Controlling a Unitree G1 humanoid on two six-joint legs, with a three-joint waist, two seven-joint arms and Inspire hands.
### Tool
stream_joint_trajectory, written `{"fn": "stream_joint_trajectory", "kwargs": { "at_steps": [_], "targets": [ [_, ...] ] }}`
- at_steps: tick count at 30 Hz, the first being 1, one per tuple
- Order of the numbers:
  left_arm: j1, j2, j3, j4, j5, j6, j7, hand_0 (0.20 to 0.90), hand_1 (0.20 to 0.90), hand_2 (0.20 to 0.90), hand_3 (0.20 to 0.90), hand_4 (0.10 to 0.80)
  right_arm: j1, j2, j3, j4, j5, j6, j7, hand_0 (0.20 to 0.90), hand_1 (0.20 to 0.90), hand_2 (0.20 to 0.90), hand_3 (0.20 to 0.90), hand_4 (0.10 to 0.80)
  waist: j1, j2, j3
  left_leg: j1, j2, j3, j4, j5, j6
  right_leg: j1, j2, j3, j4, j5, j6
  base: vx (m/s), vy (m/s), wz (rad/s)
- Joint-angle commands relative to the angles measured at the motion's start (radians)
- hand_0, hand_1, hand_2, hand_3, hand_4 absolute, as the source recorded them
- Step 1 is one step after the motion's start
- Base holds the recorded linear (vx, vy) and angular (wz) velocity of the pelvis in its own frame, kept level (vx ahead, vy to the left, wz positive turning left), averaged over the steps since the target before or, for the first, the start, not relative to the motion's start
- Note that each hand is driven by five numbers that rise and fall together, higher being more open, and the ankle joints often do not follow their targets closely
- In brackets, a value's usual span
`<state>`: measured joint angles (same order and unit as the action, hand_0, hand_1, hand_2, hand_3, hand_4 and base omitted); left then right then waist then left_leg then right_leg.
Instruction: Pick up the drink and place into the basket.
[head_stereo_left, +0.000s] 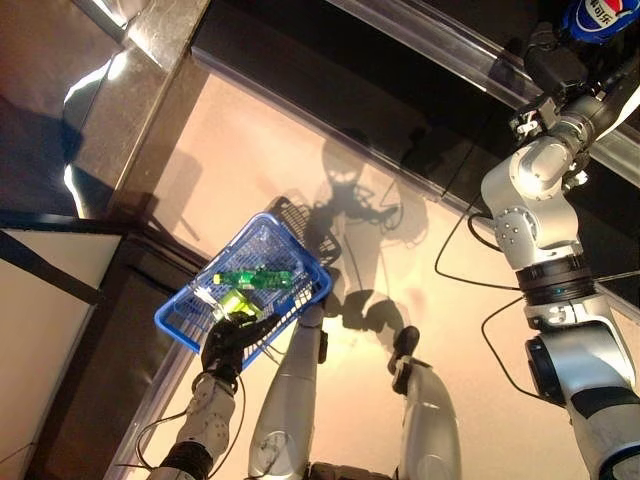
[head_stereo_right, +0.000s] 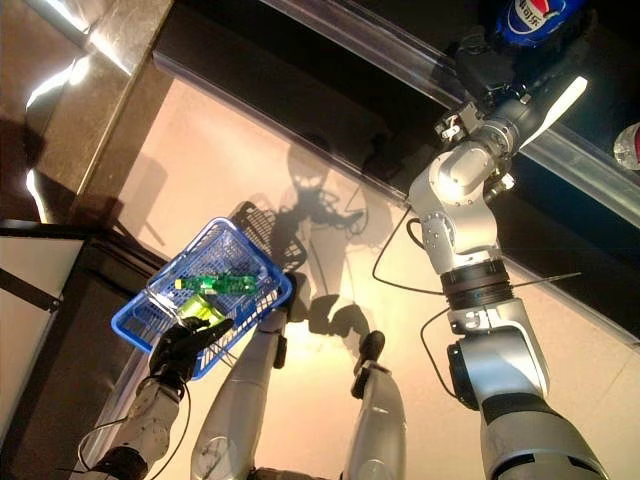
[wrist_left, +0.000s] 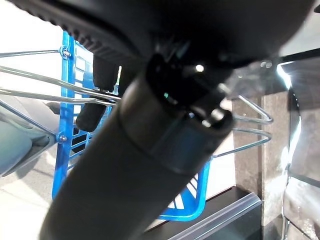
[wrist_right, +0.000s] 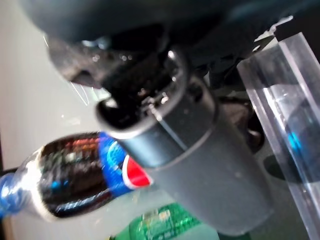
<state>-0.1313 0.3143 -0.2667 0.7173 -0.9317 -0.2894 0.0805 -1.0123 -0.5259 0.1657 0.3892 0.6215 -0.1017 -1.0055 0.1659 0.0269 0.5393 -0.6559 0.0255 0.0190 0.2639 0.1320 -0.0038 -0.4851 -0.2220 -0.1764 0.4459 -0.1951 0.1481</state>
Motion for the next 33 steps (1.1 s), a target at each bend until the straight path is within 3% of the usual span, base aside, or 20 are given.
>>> {"fn": "stream_joint_trajectory", "kwargs": {
  "at_steps": [1, 2, 14, 23, 29, 33],
  "targets": [
    [0.071, 0.047, -0.045, -0.094, -0.013, -0.035, -0.016, 0.300, 0.300, 0.300, 0.200, 0.100, -0.137, -0.183, 0.002, -0.009, 0.020, -0.082, -0.002, 0.404, 0.404, 0.404, 0.321, 0.221, 0.036, -0.013, -0.019, -0.003, -0.019, -0.070, 0.118, -0.139, 0.008, -0.072, 0.018, 0.002, -0.061, 0.185, -0.051, 0.000, 0.000, 0.00],
    [0.071, 0.050, -0.042, -0.092, -0.015, -0.034, -0.018, 0.300, 0.300, 0.300, 0.200, 0.100, -0.148, -0.192, 0.007, 0.013, 0.021, -0.079, -0.007, 0.300, 0.300, 0.300, 0.200, 0.100, 0.037, -0.015, -0.019, -0.004, -0.019, -0.070, 0.116, -0.139, 0.009, -0.072, 0.019, 0.000, -0.064, 0.186, -0.051, 0.000, 0.000, 0.00],
    [0.064, 0.082, -0.029, -0.059, -0.030, -0.035, -0.064, 0.300, 0.300, 0.300, 0.200, 0.100, -0.222, -0.277, 0.042, 0.203, 0.175, -0.156, 0.064, 0.300, 0.300, 0.300, 0.200, 0.100, 0.044, -0.018, -0.019, 0.011, -0.022, -0.065, 0.114, -0.145, 0.012, -0.062, 0.016, -0.012, -0.059, 0.186, -0.046, -0.022, 0.001, 0.00],
    [0.079, 0.113, -0.027, -0.068, -0.036, -0.032, -0.086, 0.300, 0.300, 0.300, 0.200, 0.100, -0.287, -0.343, 0.088, 0.300, 0.225, -0.156, 0.122, 0.300, 0.300, 0.300, 0.200, 0.100, 0.055, -0.023, -0.019, 0.013, -0.031, -0.072, 0.122, -0.156, 0.014, -0.054, 0.013, -0.024, -0.063, 0.190, -0.041, 0.001, 0.001, 0.03],
    [0.085, 0.126, -0.018, -0.070, -0.040, -0.035, -0.096, 0.300, 0.300, 0.300, 0.200, 0.100, -0.275, -0.349, 0.081, 0.281, 0.213, -0.165, 0.145, 0.300, 0.300, 0.300, 0.200, 0.100, 0.057, -0.028, -0.019, 0.021, -0.032, -0.068, 0.118, -0.161, 0.019, -0.050, 0.016, -0.033, -0.061, 0.188, -0.039, -0.005, -0.001, 0.00],
    [0.088, 0.124, -0.007, -0.072, -0.048, -0.053, -0.119, 0.300, 0.300, 0.300, 0.200, 0.100, -0.276, -0.332, 0.085, 0.206, 0.104, -0.172, 0.172, 0.300, 0.300, 0.300, 0.200, 0.100, 0.062, -0.029, -0.019, 0.040, -0.035, -0.068, 0.114, -0.163, 0.018, -0.029, 0.016, -0.040, -0.061, 0.179, -0.041, -0.044, -0.013, 0.01]
  ]
}}
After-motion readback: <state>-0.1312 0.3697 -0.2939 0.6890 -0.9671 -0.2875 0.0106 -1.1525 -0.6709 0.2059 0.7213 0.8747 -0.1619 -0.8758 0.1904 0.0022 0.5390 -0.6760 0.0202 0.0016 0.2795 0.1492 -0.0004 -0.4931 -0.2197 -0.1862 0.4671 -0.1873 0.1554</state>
